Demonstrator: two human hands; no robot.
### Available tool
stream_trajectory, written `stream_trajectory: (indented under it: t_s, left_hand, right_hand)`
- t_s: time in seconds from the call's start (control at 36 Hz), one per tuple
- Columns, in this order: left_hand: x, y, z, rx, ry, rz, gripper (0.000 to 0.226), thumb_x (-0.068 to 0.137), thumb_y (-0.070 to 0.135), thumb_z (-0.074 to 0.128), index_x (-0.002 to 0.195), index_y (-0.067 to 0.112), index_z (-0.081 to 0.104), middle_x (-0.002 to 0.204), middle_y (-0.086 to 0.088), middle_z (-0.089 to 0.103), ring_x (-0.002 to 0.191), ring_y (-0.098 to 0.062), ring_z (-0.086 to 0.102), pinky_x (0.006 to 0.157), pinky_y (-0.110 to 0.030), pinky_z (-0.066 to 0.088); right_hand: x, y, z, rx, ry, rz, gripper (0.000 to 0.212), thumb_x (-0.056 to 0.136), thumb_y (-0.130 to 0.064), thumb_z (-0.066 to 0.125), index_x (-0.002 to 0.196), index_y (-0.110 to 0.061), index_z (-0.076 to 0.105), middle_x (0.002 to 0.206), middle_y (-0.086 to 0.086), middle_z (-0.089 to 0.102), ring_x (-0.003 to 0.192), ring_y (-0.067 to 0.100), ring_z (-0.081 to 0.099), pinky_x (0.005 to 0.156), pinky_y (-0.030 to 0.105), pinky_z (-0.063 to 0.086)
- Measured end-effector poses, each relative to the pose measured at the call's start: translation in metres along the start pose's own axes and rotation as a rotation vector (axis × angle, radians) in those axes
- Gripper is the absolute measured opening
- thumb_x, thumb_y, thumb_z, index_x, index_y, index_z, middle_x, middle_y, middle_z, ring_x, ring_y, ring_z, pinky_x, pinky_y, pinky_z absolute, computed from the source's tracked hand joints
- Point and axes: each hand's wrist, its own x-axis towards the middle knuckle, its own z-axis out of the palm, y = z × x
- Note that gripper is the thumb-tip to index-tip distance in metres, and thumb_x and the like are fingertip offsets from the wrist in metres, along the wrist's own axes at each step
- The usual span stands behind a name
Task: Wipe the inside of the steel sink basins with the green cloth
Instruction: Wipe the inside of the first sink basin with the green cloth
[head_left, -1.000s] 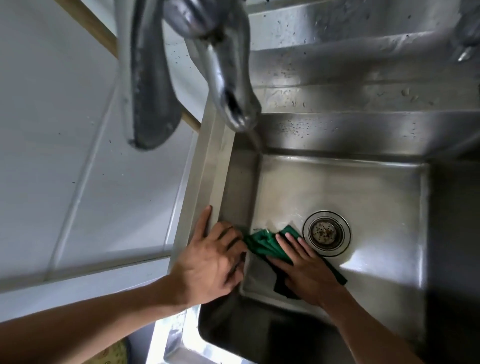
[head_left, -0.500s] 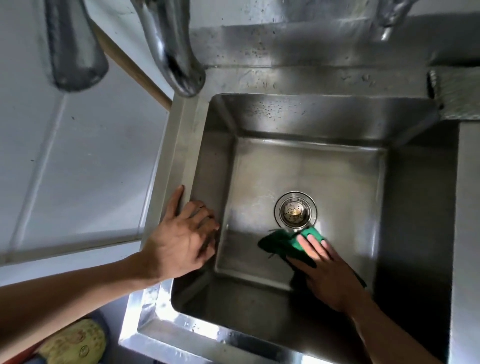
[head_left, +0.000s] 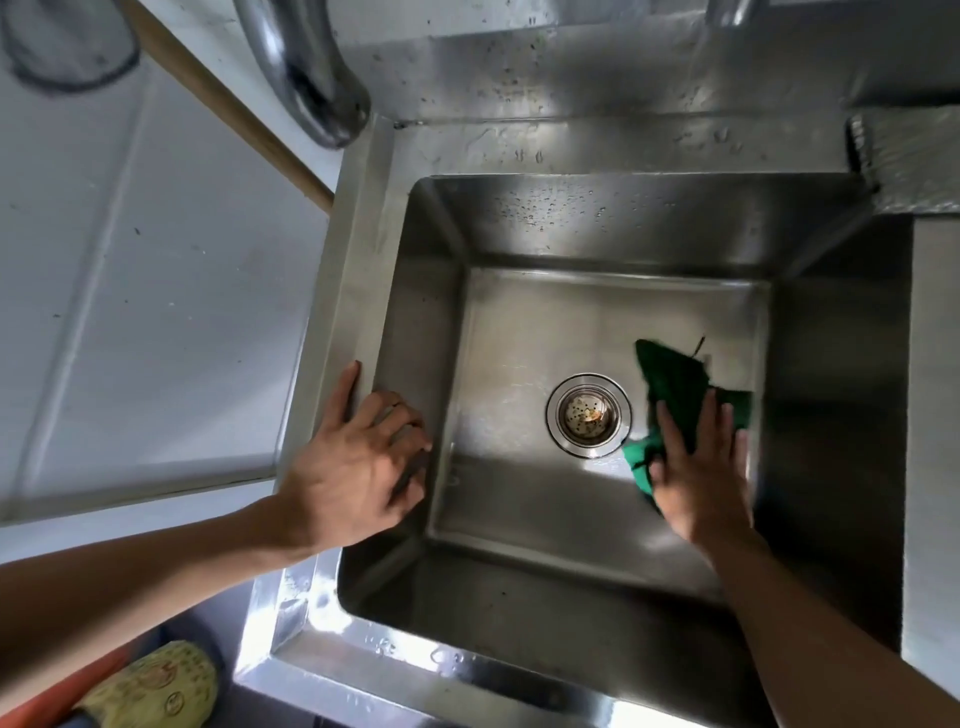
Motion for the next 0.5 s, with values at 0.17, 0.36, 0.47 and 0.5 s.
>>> stream_trajectory:
  t_s: [0.17,0.36,0.47,0.5]
  left_hand:
    - [-0.001,-0.002,0.000,0.002,-0.033,0.000,0.046,0.092,0.052,0.047,0.110,0.020,0.076,0.116,-0.007,0.070,0.119,-0.034,0.061,0.121,-0.072,0.020]
    - [0.001,-0.001,0.000,-0.004,-0.006,-0.006,0.043,0.088,0.049,0.050,0.107,0.020,0.075,0.114,-0.005,0.070,0.117,-0.033,0.061,0.121,-0.071,0.022]
    - [0.000,-0.001,0.002,-0.018,0.019,-0.005,0.041,0.088,0.049,0.052,0.107,0.021,0.075,0.115,-0.004,0.070,0.117,-0.033,0.061,0.121,-0.071,0.022]
    - [0.000,-0.001,0.002,-0.019,0.021,-0.003,0.041,0.088,0.048,0.052,0.107,0.021,0.075,0.114,-0.004,0.070,0.117,-0.033,0.061,0.121,-0.071,0.022]
  right_hand:
    - [-0.045,0.013,0.015,-0.020,-0.033,-0.125,0.071,0.078,-0.040,0.040,0.148,-0.031,0.043,0.159,0.023,0.022,0.146,0.042,0.022,0.113,0.058,0.024]
    - [0.024,0.006,-0.005,0.013,0.093,0.133,0.065,0.094,-0.040,0.046,0.154,-0.038,0.023,0.164,0.017,-0.003,0.151,0.032,-0.003,0.121,0.047,0.003]
    - [0.020,-0.006,0.000,0.035,0.110,0.107,0.065,0.086,-0.033,0.048,0.150,-0.026,0.038,0.161,0.026,0.010,0.148,0.043,0.010,0.117,0.055,0.013]
    - [0.012,-0.006,0.004,0.022,0.089,0.061,0.067,0.083,-0.031,0.054,0.149,-0.024,0.042,0.159,0.028,0.015,0.147,0.045,0.015,0.115,0.057,0.018]
